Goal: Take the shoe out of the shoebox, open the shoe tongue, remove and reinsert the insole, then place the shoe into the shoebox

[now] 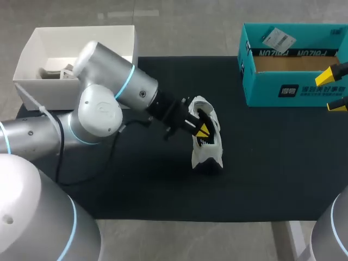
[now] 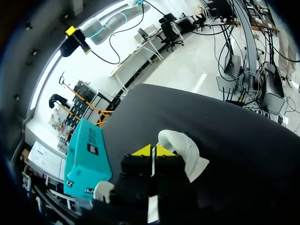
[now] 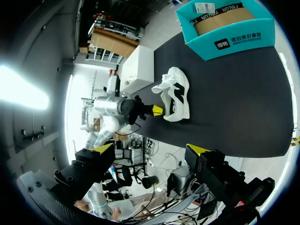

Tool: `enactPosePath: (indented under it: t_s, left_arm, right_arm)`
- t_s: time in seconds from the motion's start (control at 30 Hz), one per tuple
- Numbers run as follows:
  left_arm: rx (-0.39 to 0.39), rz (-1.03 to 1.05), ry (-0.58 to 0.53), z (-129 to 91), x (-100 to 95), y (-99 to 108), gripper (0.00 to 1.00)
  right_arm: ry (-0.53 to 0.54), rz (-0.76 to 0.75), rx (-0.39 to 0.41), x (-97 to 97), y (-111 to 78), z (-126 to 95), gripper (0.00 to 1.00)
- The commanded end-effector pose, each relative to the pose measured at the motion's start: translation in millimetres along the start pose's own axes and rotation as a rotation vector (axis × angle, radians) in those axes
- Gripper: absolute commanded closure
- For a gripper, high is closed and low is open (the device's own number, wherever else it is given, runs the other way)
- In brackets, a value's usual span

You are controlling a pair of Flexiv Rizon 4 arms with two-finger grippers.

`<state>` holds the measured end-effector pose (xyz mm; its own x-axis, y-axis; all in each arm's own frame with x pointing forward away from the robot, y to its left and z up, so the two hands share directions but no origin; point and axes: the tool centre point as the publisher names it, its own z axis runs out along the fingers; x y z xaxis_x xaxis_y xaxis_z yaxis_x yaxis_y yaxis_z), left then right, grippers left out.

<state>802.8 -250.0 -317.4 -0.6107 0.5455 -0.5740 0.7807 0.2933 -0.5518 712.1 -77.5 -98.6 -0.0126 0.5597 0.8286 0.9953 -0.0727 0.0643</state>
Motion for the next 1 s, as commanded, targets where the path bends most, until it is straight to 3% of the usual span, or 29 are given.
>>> enactPosePath:
  t_s: [0.03,0.23,0.4,0.47,0.5,0.93,1.0]
  left_arm:
    - [-0.122,0.040,0.523,-5,-15.3,-7,1.00]
    - [-0.191,0.101,0.737,-7,-8.9,-1,1.00]
    - [-0.334,0.151,0.854,-11,0.8,8,1.00]
    - [-0.371,0.141,0.816,-11,3.1,11,1.00]
    - [-0.327,0.119,0.744,-13,1.9,11,1.00]
    - [-0.314,0.140,0.755,-7,3.2,12,1.00]
    - [-0.398,0.170,0.782,1,4.4,15,1.00]
  right_arm:
    - [-0.002,0.001,-0.001,-0.3,-0.6,1,0.00]
    - [-0.002,0.001,-0.001,-0.3,-0.6,1,0.00]
    - [-0.002,0.001,-0.001,-0.3,-0.6,1,0.00]
    - [-0.002,0.001,-0.001,-0.3,-0.6,1,0.00]
    - [-0.002,0.001,-0.001,-0.3,-0.6,1,0.00]
    - [-0.002,0.001,-0.001,-0.3,-0.6,1,0.00]
    - [-0.002,0.001,-0.001,-0.3,-0.6,1,0.00]
